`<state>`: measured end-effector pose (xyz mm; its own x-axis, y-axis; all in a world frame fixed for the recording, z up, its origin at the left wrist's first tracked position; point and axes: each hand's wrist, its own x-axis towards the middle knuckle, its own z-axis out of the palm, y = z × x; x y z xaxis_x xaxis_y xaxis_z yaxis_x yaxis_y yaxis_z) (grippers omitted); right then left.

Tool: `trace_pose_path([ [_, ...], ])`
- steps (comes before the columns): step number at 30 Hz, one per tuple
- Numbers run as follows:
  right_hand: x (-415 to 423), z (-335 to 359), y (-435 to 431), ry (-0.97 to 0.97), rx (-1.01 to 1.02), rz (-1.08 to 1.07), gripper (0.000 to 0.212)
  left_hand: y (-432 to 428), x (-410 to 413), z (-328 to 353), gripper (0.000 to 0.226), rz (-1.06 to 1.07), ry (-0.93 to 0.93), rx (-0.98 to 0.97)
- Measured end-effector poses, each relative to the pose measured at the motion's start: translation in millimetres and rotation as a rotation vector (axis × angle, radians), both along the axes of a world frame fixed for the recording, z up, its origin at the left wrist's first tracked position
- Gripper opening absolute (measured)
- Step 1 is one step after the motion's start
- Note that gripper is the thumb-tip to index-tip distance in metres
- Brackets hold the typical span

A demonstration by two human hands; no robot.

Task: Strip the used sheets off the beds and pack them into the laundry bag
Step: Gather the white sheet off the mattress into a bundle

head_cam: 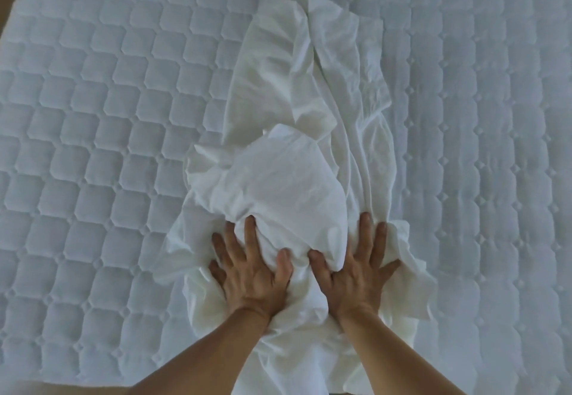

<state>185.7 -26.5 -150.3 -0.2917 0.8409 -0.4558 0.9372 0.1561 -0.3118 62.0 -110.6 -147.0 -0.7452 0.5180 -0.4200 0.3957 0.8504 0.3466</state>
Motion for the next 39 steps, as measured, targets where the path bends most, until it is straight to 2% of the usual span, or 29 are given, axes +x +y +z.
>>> trace_pose_path([
  [4, 0.9, 39.5, 8.9, -0.056, -0.066, 0.028, 0.095, 2.1, -12.2, 31.6, 0.105, 0.086, -0.092, 0.006],
  [6, 3.8, 62.3, 20.6, -0.116, -0.064, -0.006, 0.112, 4.1, -25.1, 48.5, 0.125, 0.146, -0.194, -0.012],
  [8, 10.5, 75.0, 28.0, -0.128, -0.106, -0.119, 0.135, 5.7, -34.0, 60.6, 0.139, 0.160, -0.301, -0.046],
  [10, 14.5, 80.0, 29.8, -0.077, -0.264, -0.324, 0.150, 8.7, -39.3, 65.6, 0.143, 0.177, -0.363, -0.059],
  [13, 16.9, 82.6, 27.1, 0.035, -0.405, -0.510, 0.157, 12.5, -41.7, 63.6, 0.148, 0.235, -0.442, -0.058],
  [15, 22.7, 84.7, 30.3, 0.127, -0.459, -0.512, 0.154, 12.5, -40.6, 65.6, 0.143, 0.281, -0.497, -0.001],
  [16, 25.8, 87.2, 32.9, 0.193, -0.503, -0.521, 0.150, 12.7, -39.1, 69.4, 0.133, 0.295, -0.525, 0.035],
  [19, 25.6, 100.6, 40.9, 0.389, -0.508, -0.507, 0.118, 23.5, -40.8, 86.2, 0.101, 0.238, -0.553, 0.152],
  [22, 6.5, 124.8, 64.1, 0.545, -0.389, -0.421, 0.102, 59.9, -58.9, 115.1, 0.105, 0.123, -0.479, 0.290],
  [24, -8.1, 139.4, 92.0, 0.663, -0.278, -0.425, 0.100, 93.9, -77.0, 137.1, 0.113, 0.091, -0.406, 0.406],
  [26, -20.6, 143.8, 116.9, 0.690, -0.177, -0.428, 0.103, 121.1, -89.9, 145.8, 0.116, 0.099, -0.352, 0.489],
  [28, -24.5, 132.4, 121.4, 0.603, -0.164, -0.435, 0.107, 127.3, -88.2, 132.0, 0.121, 0.121, -0.320, 0.430],
  [31, -8.1, 105.3, 96.7, 0.444, -0.317, -0.489, 0.117, 98.9, -64.3, 101.4, 0.128, 0.168, -0.334, 0.182],
  [33, 1.1, 99.7, 88.6, 0.455, -0.408, -0.544, 0.124, 84.5, -56.7, 91.6, 0.119, 0.210, -0.370, 0.135],
  [35, -0.2, 101.8, 98.9, 0.407, -0.452, -0.531, 0.135, 89.2, -64.2, 91.3, 0.115, 0.166, -0.385, 0.090],
  [37, -6.1, 108.9, 116.9, 0.326, -0.493, -0.473, 0.152, 102.8, -79.2, 99.0, 0.132, 0.097, -0.390, 0.051],
  [39, -14.1, 122.3, 146.7, 0.389, -0.511, -0.404, 0.165, 125.1, -102.2, 113.3, 0.158, 0.019, -0.279, 0.061],
])
